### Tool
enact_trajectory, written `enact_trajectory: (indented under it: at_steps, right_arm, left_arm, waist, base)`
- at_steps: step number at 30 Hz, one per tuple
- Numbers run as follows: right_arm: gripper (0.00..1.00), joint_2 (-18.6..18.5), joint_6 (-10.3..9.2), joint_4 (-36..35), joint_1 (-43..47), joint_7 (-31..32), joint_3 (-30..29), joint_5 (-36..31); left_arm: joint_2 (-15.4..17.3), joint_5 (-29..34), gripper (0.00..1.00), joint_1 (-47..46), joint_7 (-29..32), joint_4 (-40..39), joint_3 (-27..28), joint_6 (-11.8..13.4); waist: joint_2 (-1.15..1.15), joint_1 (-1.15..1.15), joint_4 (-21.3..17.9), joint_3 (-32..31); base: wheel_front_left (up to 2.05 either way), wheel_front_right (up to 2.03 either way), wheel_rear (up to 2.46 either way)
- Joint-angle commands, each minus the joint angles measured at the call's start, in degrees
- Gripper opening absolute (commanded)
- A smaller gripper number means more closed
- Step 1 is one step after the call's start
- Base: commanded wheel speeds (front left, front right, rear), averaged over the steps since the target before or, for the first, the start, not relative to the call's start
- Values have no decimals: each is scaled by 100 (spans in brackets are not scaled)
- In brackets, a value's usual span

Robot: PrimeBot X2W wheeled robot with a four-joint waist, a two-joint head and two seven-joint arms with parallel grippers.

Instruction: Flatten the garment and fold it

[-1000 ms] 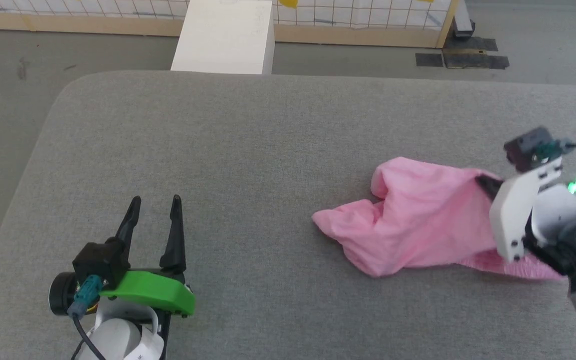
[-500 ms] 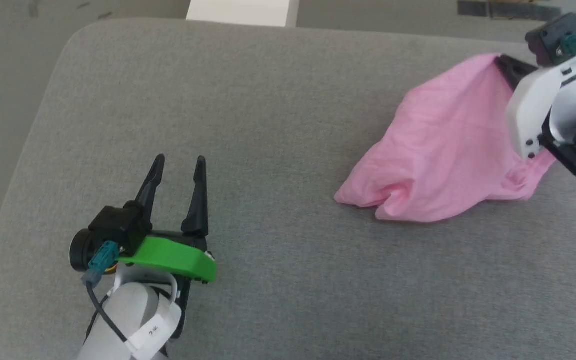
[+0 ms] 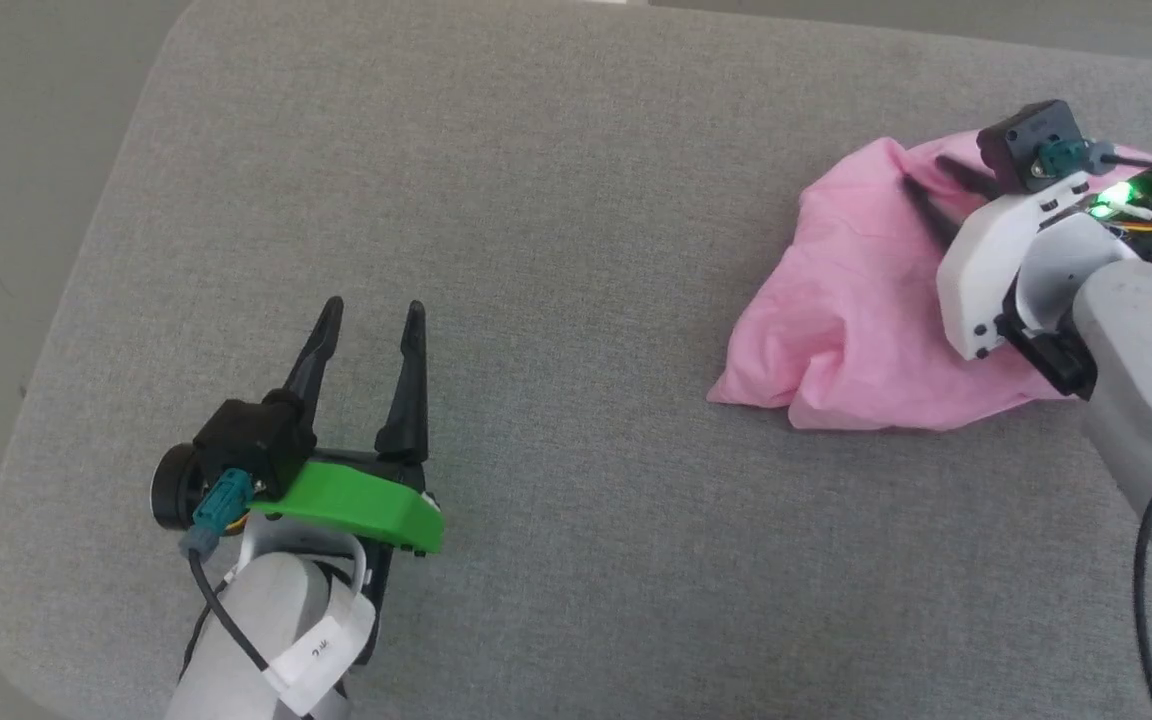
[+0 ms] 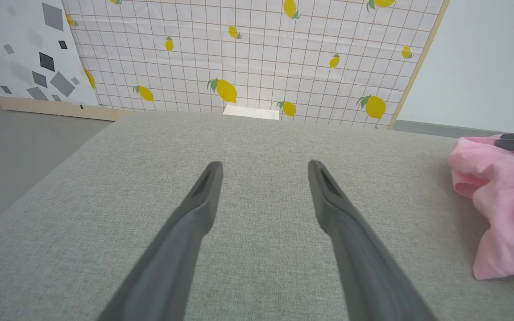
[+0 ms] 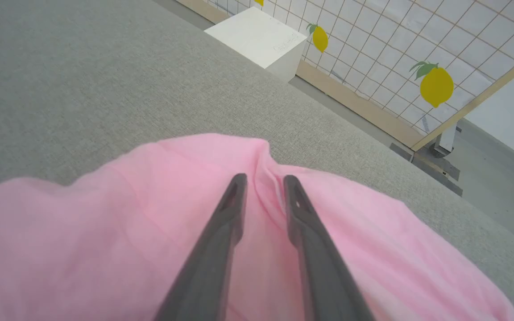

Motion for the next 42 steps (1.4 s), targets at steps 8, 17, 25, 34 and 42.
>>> enact_trajectory:
  at_steps: [8, 17, 25, 34, 42]
  right_arm:
    - [100, 292, -8, -135, 592, -1459, -471, 208]
    - [100, 73, -8, -1083, 2118, -877, -1488, 425]
    - [100, -254, -8, -2058, 3286, 971, -2425, 464]
    - [100, -92, -8, -2709, 3261, 2235, -2709, 416]
    - [100, -28, -8, -2349, 2719, 2702, -2626, 471]
  left_arm:
    - [39, 137, 100, 229, -27, 90, 217, -22]
    - [100, 113, 100, 637, -27, 70, 334, 47]
    - [140, 95, 100, 763, -1, 28, 285, 61]
    - [109, 103, 100, 584, 18, -38, 154, 22]
    - [74, 104, 100, 404, 3, -3, 115, 2]
  waist:
    - [44, -1, -443, -681]
    - [44, -1, -790, -1146]
    - [44, -1, -930, -1223]
    - [44, -1, -772, -913]
    - [44, -1, -559, -560]
  base:
    - [0, 0, 0]
    - [0, 0, 0]
    - [0, 0, 0]
    - [0, 0, 0]
    - [0, 0, 0]
